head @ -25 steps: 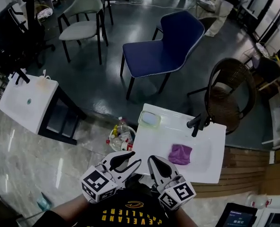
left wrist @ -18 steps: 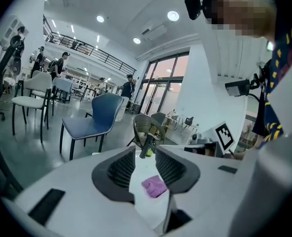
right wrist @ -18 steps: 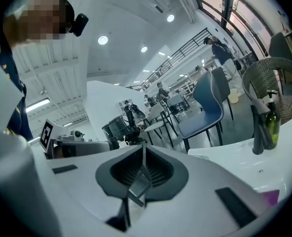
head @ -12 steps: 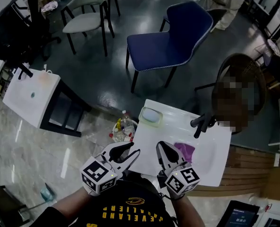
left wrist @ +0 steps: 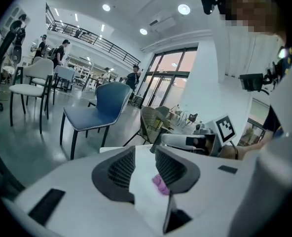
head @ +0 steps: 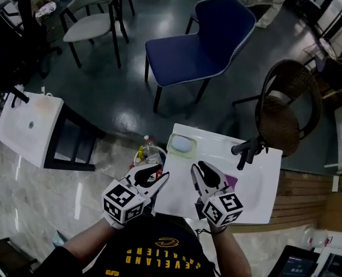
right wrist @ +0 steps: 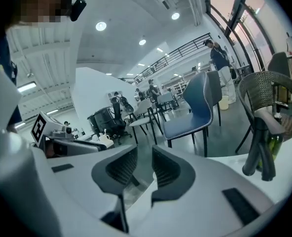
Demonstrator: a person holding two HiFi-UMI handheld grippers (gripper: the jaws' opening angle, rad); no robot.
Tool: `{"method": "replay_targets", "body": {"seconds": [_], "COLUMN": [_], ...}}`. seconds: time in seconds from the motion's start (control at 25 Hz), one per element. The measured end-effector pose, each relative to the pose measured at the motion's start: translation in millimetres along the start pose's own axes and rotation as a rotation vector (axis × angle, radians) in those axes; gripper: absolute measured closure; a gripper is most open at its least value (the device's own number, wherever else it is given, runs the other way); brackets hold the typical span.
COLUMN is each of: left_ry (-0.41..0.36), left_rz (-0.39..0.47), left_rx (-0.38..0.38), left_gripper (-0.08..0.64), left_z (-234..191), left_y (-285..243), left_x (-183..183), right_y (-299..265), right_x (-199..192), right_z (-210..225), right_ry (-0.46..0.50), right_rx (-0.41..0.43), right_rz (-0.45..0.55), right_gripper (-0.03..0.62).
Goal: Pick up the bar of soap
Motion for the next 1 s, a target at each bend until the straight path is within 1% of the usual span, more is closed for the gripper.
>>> {"method": "replay_targets", "body": {"seconds": [0.12,0.24,0.4,0.64,0.8,0.88,1.0], "left_ry": [-0.004,0.004,0.038,0.11,0.145,0.169,0.192], "left_rz": [-0.038,-0.087,-0.136,-0.19,-0.218,-0.226,-0.233], "left_rx": [-0.004,-0.008,-0.006,-0.015,-0.002,0.005,0.006], "left_gripper": [0.423,0.423,0.423,0.423,0.423,0.423,0.423], "left_z": [-23,-46,-72,-98,-110,-114,-118], "left_y": [-11,-24,-42,-72,-87,-93,-97], "left_x": [-5,-14,-31,-52,-64,-70,-75], "right_y": [-20,-44,-74,-110,-131,-140,-152], "right_x": [-1,-4,-13,-22,-27,-31,-37], "right_z": [4,9,15,30,35,37,41], "right_ry": [0.06,0.144,0.228,0.339,0.385,0.388,0.387], "right_rx": [-0.028,-0.054,-0.063,-0.068,-0.063,-0.057,-0.051], "right_rz": [-0.054,-0.133,-0.247,-0.401,-0.508,-0.556,-0.599], "right_gripper": [0.48,0.436,0.391,0.356,0.327,0.325,0.325]}}
Point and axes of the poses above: the fingertips, and each gripper's own axes: y backward along the fingers, z to its right, x out of its top, the point moved 10 cm from there along y, backward along the fingers, and after that the axes turned 3 degrees about -x, right-handed, at the moved point
